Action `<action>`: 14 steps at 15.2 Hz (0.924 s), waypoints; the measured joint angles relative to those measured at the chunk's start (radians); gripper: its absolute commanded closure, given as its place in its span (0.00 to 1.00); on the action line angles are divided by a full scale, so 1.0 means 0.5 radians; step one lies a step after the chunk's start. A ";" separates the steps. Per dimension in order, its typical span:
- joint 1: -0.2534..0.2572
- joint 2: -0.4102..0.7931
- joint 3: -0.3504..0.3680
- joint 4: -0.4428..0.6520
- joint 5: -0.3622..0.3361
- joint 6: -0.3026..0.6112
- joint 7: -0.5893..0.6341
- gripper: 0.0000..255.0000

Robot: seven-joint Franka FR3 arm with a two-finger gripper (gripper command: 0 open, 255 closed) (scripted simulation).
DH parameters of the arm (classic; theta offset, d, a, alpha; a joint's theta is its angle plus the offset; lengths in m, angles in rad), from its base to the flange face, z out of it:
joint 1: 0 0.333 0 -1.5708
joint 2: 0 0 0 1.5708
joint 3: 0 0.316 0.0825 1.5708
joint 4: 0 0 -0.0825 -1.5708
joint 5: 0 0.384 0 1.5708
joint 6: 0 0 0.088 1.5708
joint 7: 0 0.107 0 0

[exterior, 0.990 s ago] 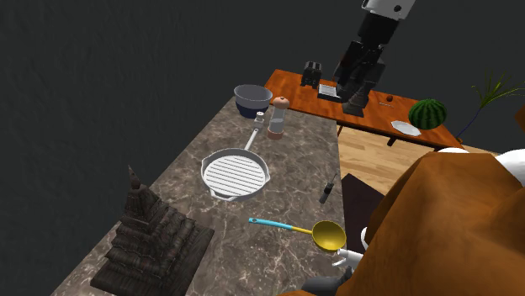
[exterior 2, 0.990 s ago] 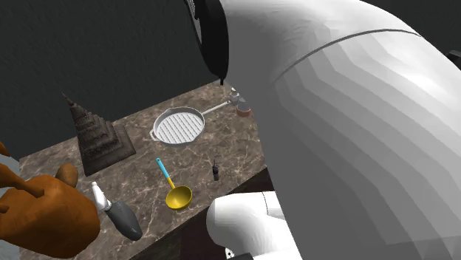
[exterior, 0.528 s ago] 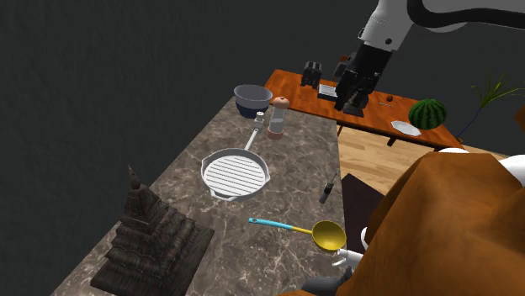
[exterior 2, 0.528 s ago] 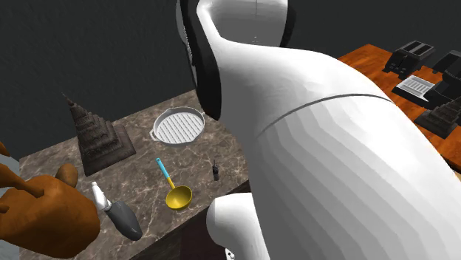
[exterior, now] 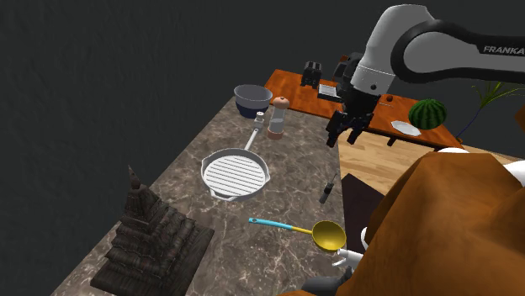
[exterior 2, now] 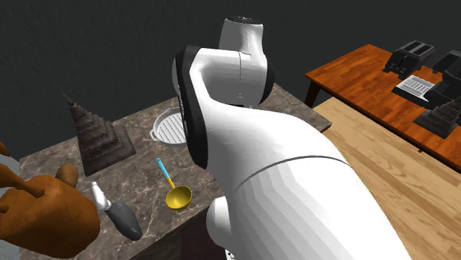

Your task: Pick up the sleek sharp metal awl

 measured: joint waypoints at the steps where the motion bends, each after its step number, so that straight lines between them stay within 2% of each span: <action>1: 0.011 -0.029 0.025 -0.063 0.037 0.025 0.038 0.00; 5: 0.069 -0.105 0.129 -0.320 0.199 0.165 0.177 0.00; 7: 0.095 -0.103 0.168 -0.366 0.251 0.209 0.219 0.00; 14: 0.137 -0.048 0.228 -0.533 0.337 0.424 0.201 0.00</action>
